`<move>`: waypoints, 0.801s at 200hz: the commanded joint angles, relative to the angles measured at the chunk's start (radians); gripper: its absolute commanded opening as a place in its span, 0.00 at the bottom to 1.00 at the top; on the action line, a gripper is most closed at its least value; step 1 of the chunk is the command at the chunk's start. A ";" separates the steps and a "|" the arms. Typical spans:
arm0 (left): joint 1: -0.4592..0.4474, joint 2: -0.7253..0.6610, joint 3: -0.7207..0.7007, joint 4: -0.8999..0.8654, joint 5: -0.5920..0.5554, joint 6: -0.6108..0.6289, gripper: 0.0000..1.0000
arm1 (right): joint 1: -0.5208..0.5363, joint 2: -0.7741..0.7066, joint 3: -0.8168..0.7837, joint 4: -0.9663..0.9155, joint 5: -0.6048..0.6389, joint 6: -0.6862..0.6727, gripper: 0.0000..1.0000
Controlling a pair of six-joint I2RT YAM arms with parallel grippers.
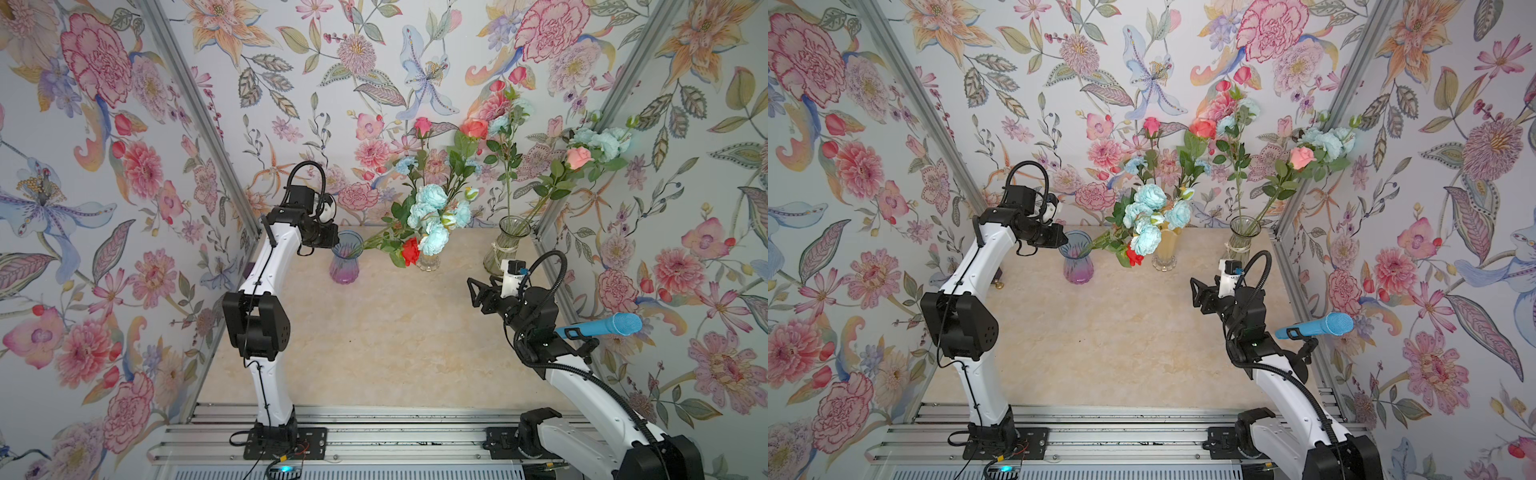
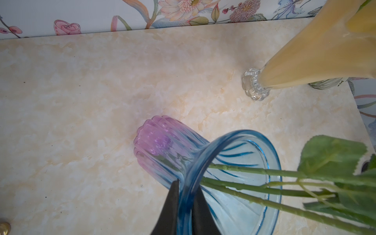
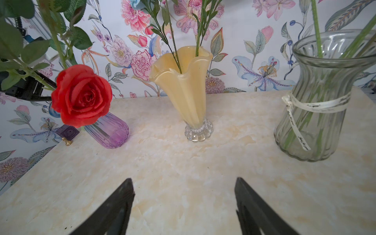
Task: Pick out blue flowers from the vase
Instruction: Move the vase to the center of the board.
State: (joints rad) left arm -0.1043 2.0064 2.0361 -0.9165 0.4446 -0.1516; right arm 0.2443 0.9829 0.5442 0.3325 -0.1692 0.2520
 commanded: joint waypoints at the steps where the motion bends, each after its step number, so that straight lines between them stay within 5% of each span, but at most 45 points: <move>1: 0.000 -0.015 -0.053 -0.058 0.056 0.017 0.00 | -0.005 0.007 0.030 0.003 -0.009 0.015 0.79; 92: 0.015 -0.097 -0.145 -0.026 0.041 0.040 0.00 | -0.005 0.010 0.033 0.001 -0.012 0.015 0.79; 160: 0.089 0.015 0.003 -0.031 0.178 0.006 0.00 | -0.005 0.011 0.033 0.002 -0.015 0.015 0.79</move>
State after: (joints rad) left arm -0.0372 1.9808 1.9926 -0.9184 0.5217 -0.1200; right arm 0.2443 0.9901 0.5503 0.3325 -0.1696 0.2516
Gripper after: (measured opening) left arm 0.128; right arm 0.794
